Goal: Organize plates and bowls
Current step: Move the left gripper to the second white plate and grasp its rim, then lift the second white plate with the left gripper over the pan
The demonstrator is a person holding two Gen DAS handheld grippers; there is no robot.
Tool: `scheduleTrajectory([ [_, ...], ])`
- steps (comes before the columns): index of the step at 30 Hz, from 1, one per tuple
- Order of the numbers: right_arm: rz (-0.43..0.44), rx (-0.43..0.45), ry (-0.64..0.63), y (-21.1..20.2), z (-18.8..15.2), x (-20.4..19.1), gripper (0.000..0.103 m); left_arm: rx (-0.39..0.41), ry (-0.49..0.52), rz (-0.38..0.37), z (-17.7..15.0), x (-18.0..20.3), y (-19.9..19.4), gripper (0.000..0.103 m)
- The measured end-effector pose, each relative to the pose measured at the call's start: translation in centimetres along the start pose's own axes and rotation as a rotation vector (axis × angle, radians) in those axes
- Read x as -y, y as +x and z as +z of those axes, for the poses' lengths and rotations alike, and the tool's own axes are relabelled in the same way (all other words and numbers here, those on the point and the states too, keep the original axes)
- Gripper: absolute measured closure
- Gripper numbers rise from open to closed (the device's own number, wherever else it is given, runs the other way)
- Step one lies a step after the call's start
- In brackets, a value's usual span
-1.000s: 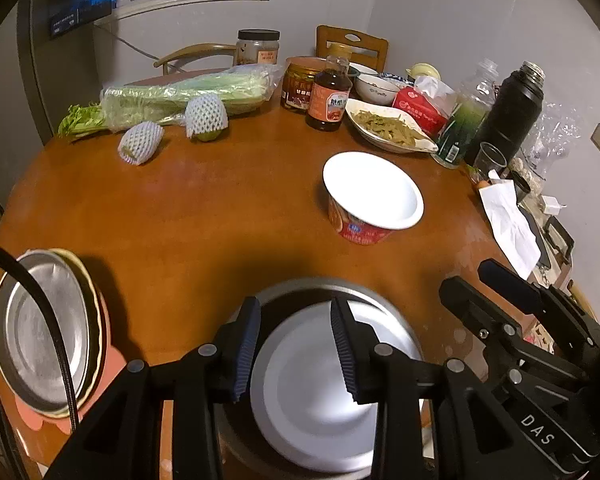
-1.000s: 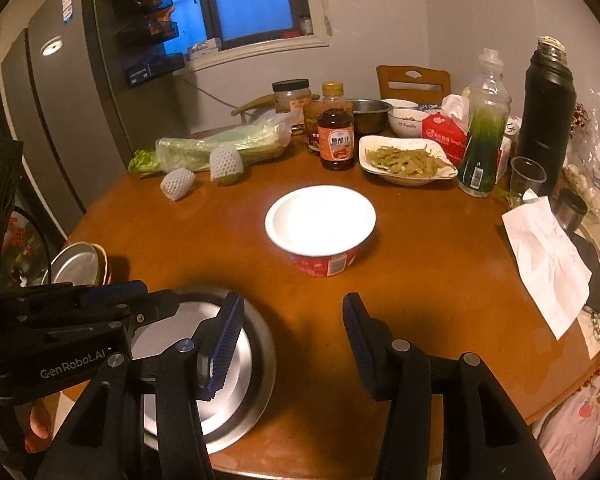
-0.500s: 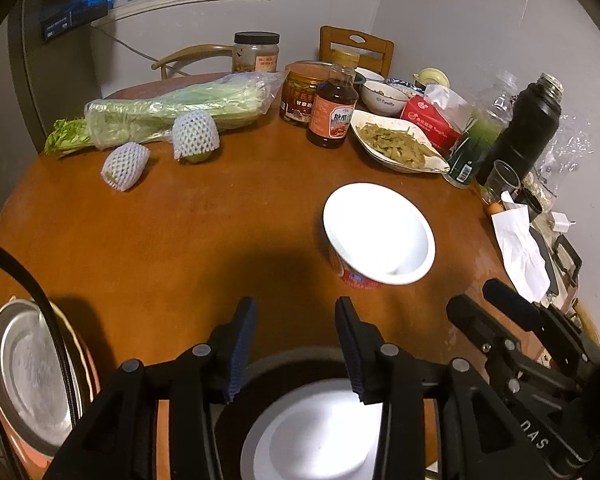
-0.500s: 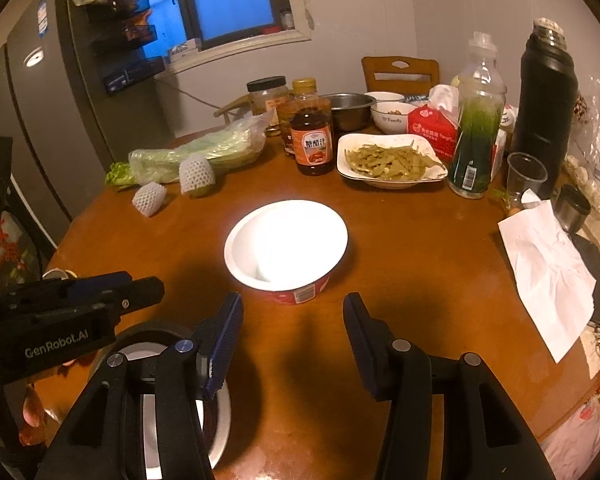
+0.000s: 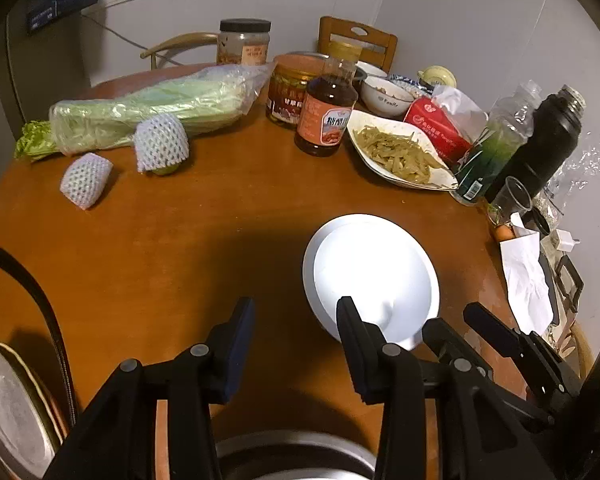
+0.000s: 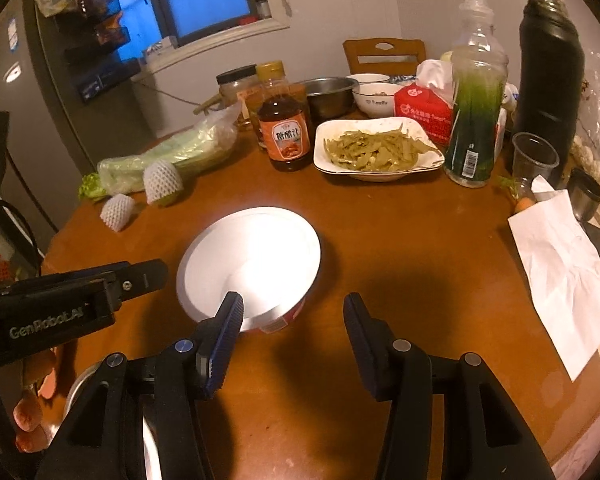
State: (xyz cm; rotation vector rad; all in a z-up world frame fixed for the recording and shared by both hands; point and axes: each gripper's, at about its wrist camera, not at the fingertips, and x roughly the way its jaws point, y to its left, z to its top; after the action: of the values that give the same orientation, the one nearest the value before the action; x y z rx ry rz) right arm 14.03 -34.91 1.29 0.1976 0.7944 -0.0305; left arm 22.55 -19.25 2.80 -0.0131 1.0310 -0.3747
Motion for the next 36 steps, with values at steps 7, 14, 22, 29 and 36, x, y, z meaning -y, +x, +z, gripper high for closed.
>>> scheduleTrajectory([
  [7, 0.002, -0.019, 0.015, 1.7, 0.3, 0.3, 0.049, -0.01, 0.0, 0.038, 0.6, -0.2, 1.5, 0.059],
  [14, 0.02, -0.044, 0.022, 2.9, 0.2, 0.3, 0.049, -0.044, -0.017, 0.024, 0.8, -0.3, 3.0, 0.059],
  [22, 0.057, -0.031, -0.019, 3.2, 0.0, -0.5, 0.059, -0.062, -0.011, -0.017, 0.7, 0.3, 3.9, 0.059],
  [29, 0.06, -0.034, -0.055, 3.3, -0.2, -1.3, 0.067, -0.081, 0.007, -0.059, 0.1, 1.1, 4.2, 0.072],
  [36, 0.072, -0.019, -0.075, 2.3, -0.4, -2.0, 0.067, -0.054, 0.006, -0.062, -0.4, 0.7, 2.7, 0.072],
])
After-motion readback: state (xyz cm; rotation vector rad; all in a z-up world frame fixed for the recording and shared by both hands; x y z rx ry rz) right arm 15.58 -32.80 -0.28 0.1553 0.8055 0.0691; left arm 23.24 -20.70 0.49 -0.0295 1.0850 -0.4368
